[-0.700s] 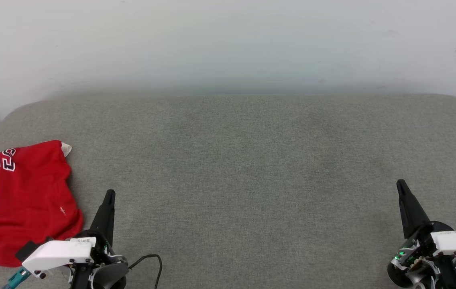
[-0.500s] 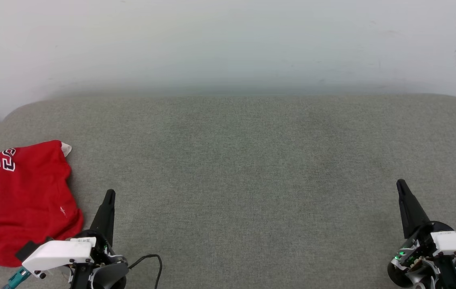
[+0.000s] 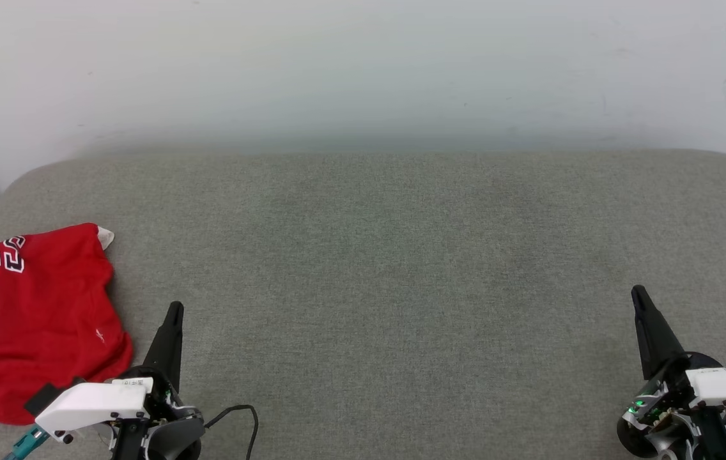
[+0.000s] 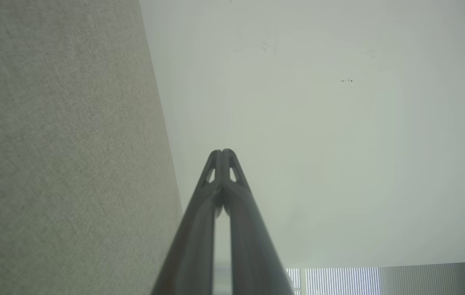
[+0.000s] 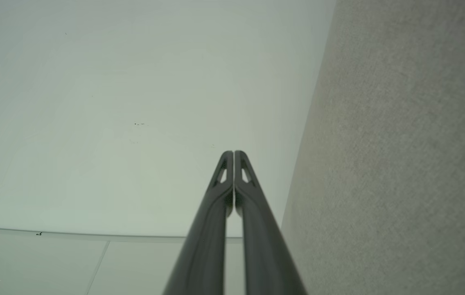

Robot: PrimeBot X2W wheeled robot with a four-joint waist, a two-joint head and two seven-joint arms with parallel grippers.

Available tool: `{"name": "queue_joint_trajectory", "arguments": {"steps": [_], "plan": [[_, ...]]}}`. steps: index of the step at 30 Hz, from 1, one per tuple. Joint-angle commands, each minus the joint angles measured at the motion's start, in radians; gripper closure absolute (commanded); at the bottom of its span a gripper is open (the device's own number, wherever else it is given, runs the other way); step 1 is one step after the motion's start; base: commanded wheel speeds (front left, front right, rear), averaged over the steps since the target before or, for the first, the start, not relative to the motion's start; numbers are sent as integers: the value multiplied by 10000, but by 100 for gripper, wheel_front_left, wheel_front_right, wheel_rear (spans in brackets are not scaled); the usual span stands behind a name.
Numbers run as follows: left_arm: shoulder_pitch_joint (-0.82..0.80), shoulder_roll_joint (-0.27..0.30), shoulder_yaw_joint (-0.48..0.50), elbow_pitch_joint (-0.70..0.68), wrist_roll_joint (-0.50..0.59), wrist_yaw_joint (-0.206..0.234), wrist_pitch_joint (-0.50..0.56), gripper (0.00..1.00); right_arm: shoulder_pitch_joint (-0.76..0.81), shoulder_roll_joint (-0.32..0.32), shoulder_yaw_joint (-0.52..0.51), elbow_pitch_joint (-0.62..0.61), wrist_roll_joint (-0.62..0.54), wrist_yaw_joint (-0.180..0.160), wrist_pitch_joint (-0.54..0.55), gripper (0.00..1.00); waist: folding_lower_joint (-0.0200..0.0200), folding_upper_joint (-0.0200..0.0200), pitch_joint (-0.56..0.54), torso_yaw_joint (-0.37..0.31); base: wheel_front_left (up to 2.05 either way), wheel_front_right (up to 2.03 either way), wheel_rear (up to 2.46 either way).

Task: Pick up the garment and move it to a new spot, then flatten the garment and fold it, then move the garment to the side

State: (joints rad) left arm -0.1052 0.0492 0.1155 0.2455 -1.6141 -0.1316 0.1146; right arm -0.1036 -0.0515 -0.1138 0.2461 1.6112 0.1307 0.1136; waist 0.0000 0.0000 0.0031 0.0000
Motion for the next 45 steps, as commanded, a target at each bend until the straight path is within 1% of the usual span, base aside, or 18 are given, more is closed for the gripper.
{"name": "queue_joint_trajectory", "arguments": {"steps": [1, 24, 25, 28, 37, 45], "plan": [[-78, -11, 8, -4, 26, -25, 11, 100, -126, 27, 3, 9, 35, 0, -5, 100, 0, 0, 0, 0, 0, 0, 0], [-78, -11, 8, -4, 26, -25, 11, 100, -126, 27, 3, 9, 35, 0, -5, 100, 0, 0, 0, 0, 0, 0, 0], [0, 0, -1, -1, 0, 0, 0, 0, 0, 0, 0, -1, 0, 0, -1, 0, 0, 0, 0, 0, 0, 0, 0], [108, -13, -63, 140, 7, 6, -25, 0, 131, 4, 27, 129, -9, -2, -27, 0, 0, 0, 1, -1, 0, 0, 0], [65, -9, -541, -138, 106, 6, -444, 0, 292, 5, 319, -229, -193, -2, -440, 0, 0, 0, -4, -6, 0, 0, 0], [35, -5, -760, -342, 648, 6, -826, 0, 414, -109, 619, -583, -773, -1, -820, 0, 0, 0, -12, -6, 0, 0, 0]]}}
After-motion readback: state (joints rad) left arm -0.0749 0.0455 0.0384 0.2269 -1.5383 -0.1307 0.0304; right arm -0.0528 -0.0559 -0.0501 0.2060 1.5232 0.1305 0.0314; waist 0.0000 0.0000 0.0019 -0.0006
